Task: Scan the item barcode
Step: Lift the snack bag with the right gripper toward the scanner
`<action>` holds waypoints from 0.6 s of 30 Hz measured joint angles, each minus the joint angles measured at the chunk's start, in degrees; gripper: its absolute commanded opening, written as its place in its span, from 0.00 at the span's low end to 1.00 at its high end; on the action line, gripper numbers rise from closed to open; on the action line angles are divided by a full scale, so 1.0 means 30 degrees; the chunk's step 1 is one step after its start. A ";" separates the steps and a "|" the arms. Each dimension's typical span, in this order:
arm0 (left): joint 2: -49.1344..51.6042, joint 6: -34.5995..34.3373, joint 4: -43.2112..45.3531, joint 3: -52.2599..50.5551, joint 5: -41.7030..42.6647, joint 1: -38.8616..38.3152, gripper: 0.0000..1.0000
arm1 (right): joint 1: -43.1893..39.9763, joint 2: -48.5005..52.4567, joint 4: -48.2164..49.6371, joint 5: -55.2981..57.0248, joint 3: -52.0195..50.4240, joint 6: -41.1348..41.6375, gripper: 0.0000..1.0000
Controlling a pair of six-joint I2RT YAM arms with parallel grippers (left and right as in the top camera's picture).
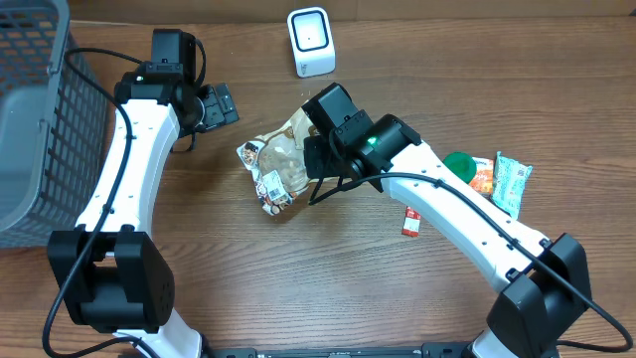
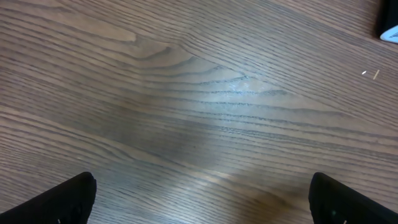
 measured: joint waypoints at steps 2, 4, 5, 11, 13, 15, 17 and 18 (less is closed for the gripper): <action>0.0000 0.0007 0.0000 0.0000 0.0000 0.0000 1.00 | 0.0000 0.0000 0.0255 -0.0029 0.0000 -0.0007 0.04; 0.0000 0.0007 0.0000 0.0000 0.0007 0.0000 1.00 | 0.0000 0.0000 0.0554 -0.0022 0.0000 -0.0270 0.04; 0.0000 0.0007 0.0000 0.0000 0.0000 0.0000 1.00 | 0.0007 0.0000 0.0546 -0.0022 0.0058 -0.0510 0.03; 0.0000 0.0007 0.0000 0.0000 0.0000 0.0000 1.00 | 0.0022 0.0197 -0.0291 0.1107 0.2514 -0.2528 0.03; 0.0000 0.0000 0.0007 0.0000 0.0000 0.0000 1.00 | -0.0044 0.0211 -0.0714 0.1603 0.4029 -0.3424 0.03; 0.0000 0.0000 0.0000 0.0000 0.0000 0.0000 1.00 | -0.0270 0.0211 -0.1246 0.1974 0.5676 -0.4248 0.03; 0.0000 0.0000 0.0000 0.0000 0.0000 0.0000 1.00 | -0.0743 0.0211 -0.1523 0.2084 0.7133 -0.4860 0.03; 0.0000 0.0007 0.0000 0.0000 0.0000 0.0000 1.00 | -0.1086 0.0211 -0.1617 0.2149 0.7868 -0.5093 0.03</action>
